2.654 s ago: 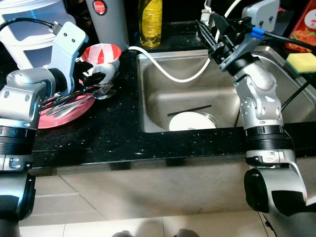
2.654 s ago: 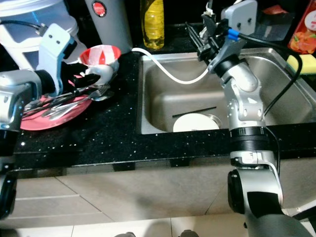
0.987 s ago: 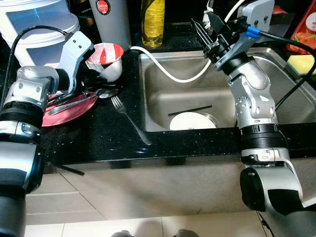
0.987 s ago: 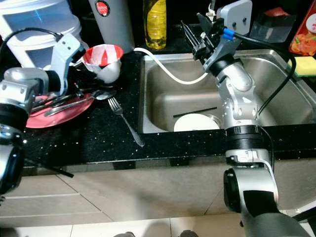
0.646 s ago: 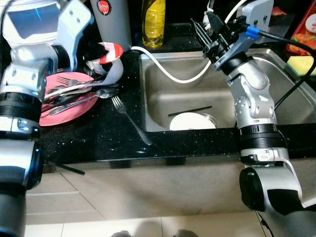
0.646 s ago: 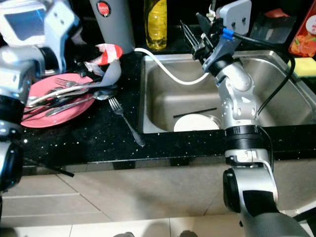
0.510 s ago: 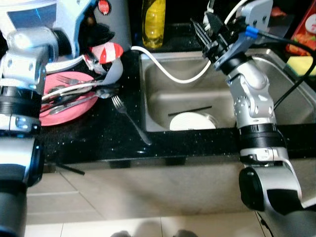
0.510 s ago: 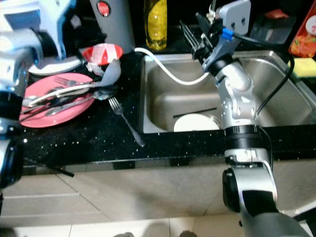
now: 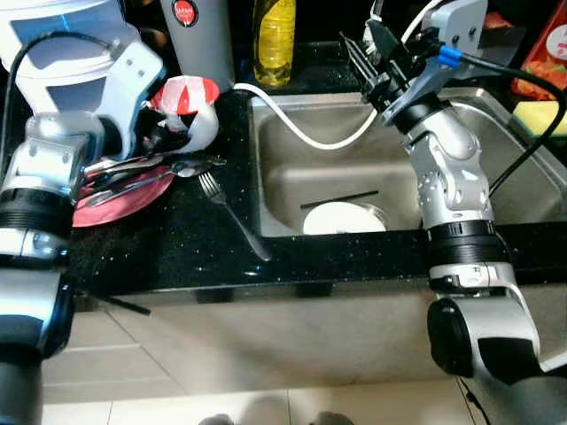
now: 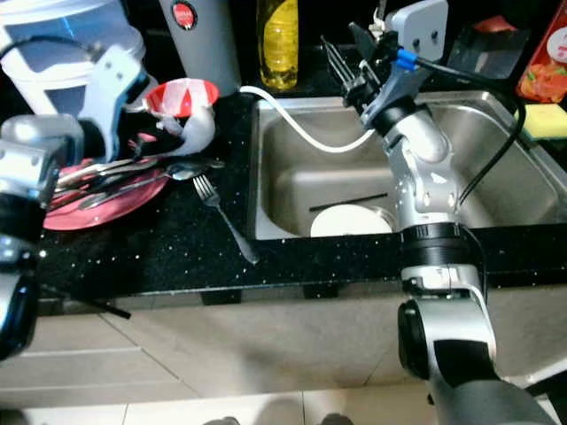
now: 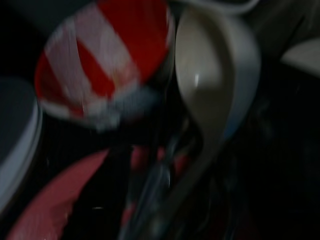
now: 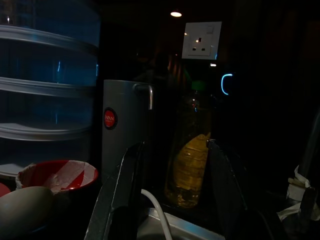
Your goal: Kitchen organization
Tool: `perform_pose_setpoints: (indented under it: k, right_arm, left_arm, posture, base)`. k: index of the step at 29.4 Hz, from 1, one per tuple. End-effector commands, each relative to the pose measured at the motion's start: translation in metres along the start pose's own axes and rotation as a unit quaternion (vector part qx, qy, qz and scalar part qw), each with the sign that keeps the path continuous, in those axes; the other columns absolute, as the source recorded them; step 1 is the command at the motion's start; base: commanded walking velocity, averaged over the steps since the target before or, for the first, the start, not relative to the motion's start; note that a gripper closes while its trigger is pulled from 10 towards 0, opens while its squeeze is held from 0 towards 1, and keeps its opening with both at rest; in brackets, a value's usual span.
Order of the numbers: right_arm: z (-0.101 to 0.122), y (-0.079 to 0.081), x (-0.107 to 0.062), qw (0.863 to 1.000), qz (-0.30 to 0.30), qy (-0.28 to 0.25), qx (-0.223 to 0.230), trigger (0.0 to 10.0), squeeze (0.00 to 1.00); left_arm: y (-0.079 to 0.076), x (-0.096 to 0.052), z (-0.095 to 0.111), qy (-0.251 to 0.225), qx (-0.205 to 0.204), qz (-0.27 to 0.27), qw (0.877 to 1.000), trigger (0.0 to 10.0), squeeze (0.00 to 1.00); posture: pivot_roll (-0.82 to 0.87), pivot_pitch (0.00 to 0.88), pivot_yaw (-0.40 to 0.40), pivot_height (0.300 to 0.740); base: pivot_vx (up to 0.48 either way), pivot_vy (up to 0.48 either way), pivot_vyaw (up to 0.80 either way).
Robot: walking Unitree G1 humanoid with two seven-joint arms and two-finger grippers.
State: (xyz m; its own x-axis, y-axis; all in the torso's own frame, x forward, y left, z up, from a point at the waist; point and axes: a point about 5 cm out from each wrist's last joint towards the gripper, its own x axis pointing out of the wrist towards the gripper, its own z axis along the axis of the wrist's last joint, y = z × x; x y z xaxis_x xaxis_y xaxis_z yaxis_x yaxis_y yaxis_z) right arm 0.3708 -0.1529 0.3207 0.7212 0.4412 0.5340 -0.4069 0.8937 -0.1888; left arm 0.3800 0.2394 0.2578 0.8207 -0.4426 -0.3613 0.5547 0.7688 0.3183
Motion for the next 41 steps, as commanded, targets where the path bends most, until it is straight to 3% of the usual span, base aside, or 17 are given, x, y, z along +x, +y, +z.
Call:
perform_pose_setpoints:
  k: [1,3,4,12,15,16,18,19,20,33,35,36,37,38,41]
  right_arm:
    - [0.001,0.000,0.000,1.000,0.002,-0.003,-0.001,10.0,0.00]
    - [0.001,0.001,0.000,1.000,0.002,-0.003,-0.001,10.0,0.00]
    - [0.001,0.001,0.001,1.000,0.003,-0.003,-0.001,10.0,0.00]
    - [0.002,0.003,0.003,1.000,0.008,-0.005,0.000,10.0,0.00]
    - [0.002,0.004,0.003,1.000,0.010,-0.006,0.000,10.0,0.00]
    - [0.002,0.004,0.003,1.000,0.010,-0.006,0.000,10.0,0.00]
    - [0.002,0.004,0.003,1.000,0.010,-0.006,-0.001,10.0,0.00]
    - [0.003,0.004,0.003,1.000,0.010,-0.007,-0.001,10.0,0.00]
    - [0.003,0.003,0.002,1.000,0.010,-0.006,-0.002,10.0,0.00]
    - [0.004,0.000,-0.001,1.000,0.007,-0.005,-0.007,10.0,0.00]
    - [0.004,0.000,-0.001,1.000,0.008,-0.006,-0.007,10.0,0.00]
    - [0.004,0.000,-0.001,1.000,0.008,-0.006,-0.007,10.0,0.00]
    - [0.004,0.000,-0.001,1.000,0.008,-0.006,-0.006,10.0,0.00]
    - [0.004,0.000,-0.001,1.000,0.008,-0.006,-0.006,10.0,0.00]
    - [0.004,0.000,-0.001,1.000,0.009,-0.004,-0.005,10.0,0.00]
  left_arm:
    - [0.007,-0.008,-0.010,0.028,0.001,0.006,1.000,10.0,0.22]
    - [0.008,-0.009,-0.013,0.034,0.001,0.005,0.999,10.0,0.22]
    - [0.009,-0.009,-0.016,0.040,0.002,0.004,0.999,10.0,0.00]
    - [0.017,-0.011,-0.028,0.057,-0.015,0.015,0.998,10.0,0.00]
    - [0.018,-0.010,-0.040,0.080,-0.018,0.029,0.996,10.0,0.00]
    - [0.019,-0.009,-0.047,0.092,-0.018,0.041,0.995,8.3,0.00]
    - [0.019,-0.008,-0.051,0.099,-0.017,0.050,0.994,8.3,0.00]
    - [0.018,-0.007,-0.052,0.100,-0.017,0.054,0.993,3.6,0.00]
    - [0.018,-0.006,-0.052,0.095,-0.021,0.056,0.994,0.0,0.00]
    - [0.017,0.000,-0.028,0.029,-0.051,0.035,0.998,0.0,0.00]
    - [0.019,-0.003,-0.008,-0.023,-0.052,0.030,0.998,0.0,0.00]
    - [0.019,-0.003,-0.008,-0.023,-0.052,0.030,0.998,0.0,0.00]
    - [0.020,-0.005,0.003,-0.051,-0.047,0.032,0.997,7.5,0.00]
    - [0.022,-0.007,0.013,-0.073,-0.042,0.036,0.996,10.0,0.00]
    - [0.017,-0.016,0.053,-0.151,-0.023,0.024,0.988,10.0,0.00]
  posture:
    - [0.13,0.013,0.012,0.740]
    - [0.13,0.013,0.012,0.740]
    - [0.13,0.012,0.009,0.740]
    - [0.13,0.006,0.002,0.740]
    - [0.12,0.004,0.001,0.740]
    - [0.12,0.002,0.002,0.740]
    - [0.12,0.002,0.002,0.740]
    - [0.11,0.003,0.005,0.740]
    - [0.10,0.002,0.006,0.740]
    - [0.10,0.002,0.002,0.740]
    - [0.11,0.006,-0.001,0.740]
    - [0.11,0.006,-0.001,0.740]
    - [0.11,0.007,-0.001,0.740]
    - [0.11,0.009,-0.002,0.740]
    - [0.11,0.013,-0.006,0.740]
  base:
    - [0.000,0.000,0.00]
    - [0.000,0.000,0.00]
    - [0.000,0.000,0.00]
    - [0.000,0.000,0.00]
    - [0.000,0.000,0.00]
    - [0.000,0.000,0.00]
    - [0.000,0.000,0.00]
    - [0.000,0.000,0.00]
    - [0.000,0.000,0.00]
    - [0.000,0.000,0.00]
    - [0.000,0.000,0.00]
    - [0.000,0.000,0.00]
    - [0.000,0.000,0.00]
    - [0.000,0.000,0.00]
    - [0.000,0.000,0.00]
